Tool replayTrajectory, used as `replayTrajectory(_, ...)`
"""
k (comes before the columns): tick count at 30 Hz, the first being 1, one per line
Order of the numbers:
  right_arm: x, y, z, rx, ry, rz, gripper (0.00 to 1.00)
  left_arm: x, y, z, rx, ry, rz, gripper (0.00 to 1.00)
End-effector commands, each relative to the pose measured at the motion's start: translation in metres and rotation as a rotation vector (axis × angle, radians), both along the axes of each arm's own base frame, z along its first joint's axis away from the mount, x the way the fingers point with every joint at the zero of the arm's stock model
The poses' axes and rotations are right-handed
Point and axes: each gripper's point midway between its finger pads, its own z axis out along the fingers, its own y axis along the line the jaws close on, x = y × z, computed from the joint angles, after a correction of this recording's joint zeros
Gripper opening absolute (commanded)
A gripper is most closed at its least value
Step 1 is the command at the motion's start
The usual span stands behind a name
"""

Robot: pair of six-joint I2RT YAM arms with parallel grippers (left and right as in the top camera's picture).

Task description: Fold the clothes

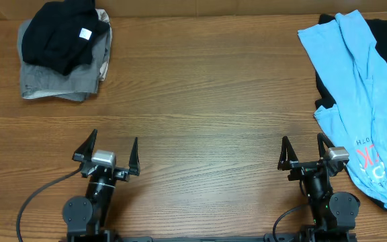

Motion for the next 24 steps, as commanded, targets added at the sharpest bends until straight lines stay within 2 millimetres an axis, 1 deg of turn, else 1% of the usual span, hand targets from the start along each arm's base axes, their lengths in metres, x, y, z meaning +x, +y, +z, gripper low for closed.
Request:
replayTrajectory(1, 0.000, 0.001, -0.001, 0.003, -0.006, 0.002, 1.00, -0.004, 0.000, -0.010, -0.024, 0.010, 0.001, 1.00)
replayTrajectory(5, 0.000, 0.001, -0.001, 0.003, -0.006, 0.002, 1.00, -0.007, 0.002, -0.023, -0.026, 0.060, 0.014, 1.00)
replayTrajectory(7, 0.000, 0.001, -0.001, 0.003, -0.006, 0.002, 1.00, -0.008, 0.004, -0.034, -0.029, 0.108, 0.024, 1.00)
replayTrajectory(8, 0.000, 0.001, -0.001, 0.003, -0.006, 0.002, 1.00, -0.008, 0.005, -0.036, -0.029, 0.113, 0.029, 1.00)
replayTrajectory(24, 0.000, 0.001, -0.001, 0.003, -0.006, 0.002, 1.00, -0.008, 0.004, -0.035, -0.029, 0.111, 0.026, 1.00)
